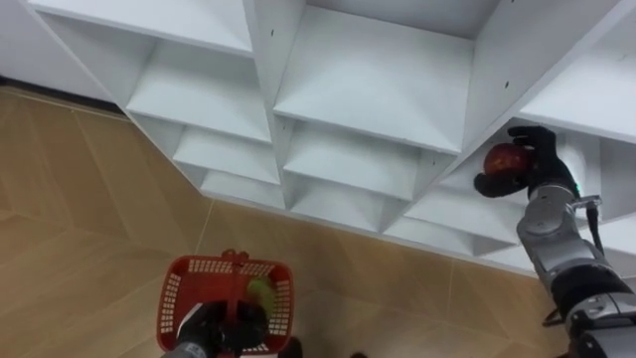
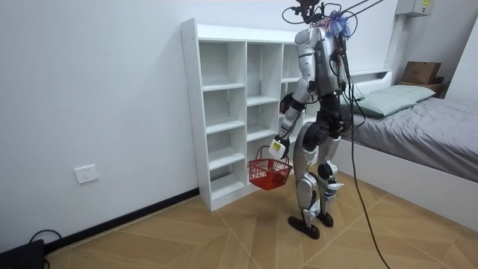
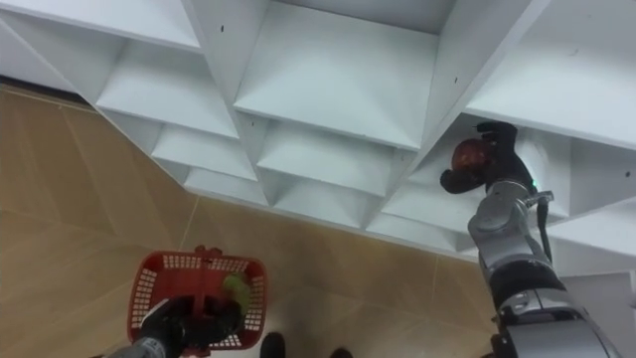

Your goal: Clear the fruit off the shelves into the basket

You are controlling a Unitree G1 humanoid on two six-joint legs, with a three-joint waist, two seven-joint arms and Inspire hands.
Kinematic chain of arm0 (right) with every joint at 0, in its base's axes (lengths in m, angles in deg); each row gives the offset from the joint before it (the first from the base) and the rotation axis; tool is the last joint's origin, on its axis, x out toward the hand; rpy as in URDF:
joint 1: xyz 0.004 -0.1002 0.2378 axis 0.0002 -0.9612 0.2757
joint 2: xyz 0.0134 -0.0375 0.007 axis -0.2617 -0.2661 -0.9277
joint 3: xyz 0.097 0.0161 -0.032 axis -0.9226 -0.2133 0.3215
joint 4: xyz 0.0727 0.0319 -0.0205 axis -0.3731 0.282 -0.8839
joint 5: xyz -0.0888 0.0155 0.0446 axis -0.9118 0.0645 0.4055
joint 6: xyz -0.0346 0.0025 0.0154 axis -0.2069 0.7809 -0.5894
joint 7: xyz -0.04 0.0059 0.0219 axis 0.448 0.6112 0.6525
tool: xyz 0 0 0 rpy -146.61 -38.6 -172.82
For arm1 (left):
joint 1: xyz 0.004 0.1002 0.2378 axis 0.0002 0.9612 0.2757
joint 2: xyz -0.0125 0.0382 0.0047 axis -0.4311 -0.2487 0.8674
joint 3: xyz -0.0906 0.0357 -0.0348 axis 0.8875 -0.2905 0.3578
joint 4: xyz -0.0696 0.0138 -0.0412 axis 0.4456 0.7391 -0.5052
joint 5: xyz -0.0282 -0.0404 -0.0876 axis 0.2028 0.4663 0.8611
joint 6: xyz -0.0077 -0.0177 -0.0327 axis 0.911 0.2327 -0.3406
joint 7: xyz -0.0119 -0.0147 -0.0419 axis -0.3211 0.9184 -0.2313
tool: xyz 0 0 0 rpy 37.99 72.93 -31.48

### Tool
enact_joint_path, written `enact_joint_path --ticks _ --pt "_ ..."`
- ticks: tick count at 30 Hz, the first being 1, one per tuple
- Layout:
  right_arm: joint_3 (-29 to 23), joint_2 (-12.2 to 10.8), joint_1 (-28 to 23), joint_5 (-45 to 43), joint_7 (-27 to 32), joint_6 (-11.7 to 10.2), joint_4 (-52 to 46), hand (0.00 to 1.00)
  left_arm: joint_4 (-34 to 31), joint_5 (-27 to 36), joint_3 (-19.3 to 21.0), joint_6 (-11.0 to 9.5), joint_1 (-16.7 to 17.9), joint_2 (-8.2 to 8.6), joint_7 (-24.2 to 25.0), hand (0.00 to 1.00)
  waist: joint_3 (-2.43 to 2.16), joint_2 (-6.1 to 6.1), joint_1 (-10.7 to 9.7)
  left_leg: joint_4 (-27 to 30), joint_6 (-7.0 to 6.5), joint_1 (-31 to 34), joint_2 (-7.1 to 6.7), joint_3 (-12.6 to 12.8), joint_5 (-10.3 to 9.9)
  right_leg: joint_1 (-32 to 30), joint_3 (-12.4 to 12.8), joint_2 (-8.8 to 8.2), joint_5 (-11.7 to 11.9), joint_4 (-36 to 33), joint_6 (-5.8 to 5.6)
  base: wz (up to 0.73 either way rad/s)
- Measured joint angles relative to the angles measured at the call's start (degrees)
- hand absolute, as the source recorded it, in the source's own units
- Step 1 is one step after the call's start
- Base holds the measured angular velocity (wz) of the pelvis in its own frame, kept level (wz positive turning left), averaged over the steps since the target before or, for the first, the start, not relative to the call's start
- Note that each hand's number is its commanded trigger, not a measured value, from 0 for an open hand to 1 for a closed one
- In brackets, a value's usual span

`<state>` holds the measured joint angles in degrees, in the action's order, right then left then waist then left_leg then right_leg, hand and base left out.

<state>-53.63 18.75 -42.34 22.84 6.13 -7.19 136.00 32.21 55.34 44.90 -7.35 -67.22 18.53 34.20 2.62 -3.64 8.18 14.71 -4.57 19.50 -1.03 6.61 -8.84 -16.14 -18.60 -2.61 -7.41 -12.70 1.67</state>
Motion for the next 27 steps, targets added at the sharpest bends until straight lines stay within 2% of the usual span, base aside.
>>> enact_joint_path --ticks 27 --pt "0.0 0.2 1.7 -1.6 -0.8 0.1 1.7 1.00 0.2 0.1 -0.8 0.0 -1.3 0.15 0.4 1.00 -0.04 0.04 0.2 -0.1 -0.14 0.1 0.03 1.1 0.1 -0.6 0.9 -0.11 0.1 -0.1 0.09 -0.02"
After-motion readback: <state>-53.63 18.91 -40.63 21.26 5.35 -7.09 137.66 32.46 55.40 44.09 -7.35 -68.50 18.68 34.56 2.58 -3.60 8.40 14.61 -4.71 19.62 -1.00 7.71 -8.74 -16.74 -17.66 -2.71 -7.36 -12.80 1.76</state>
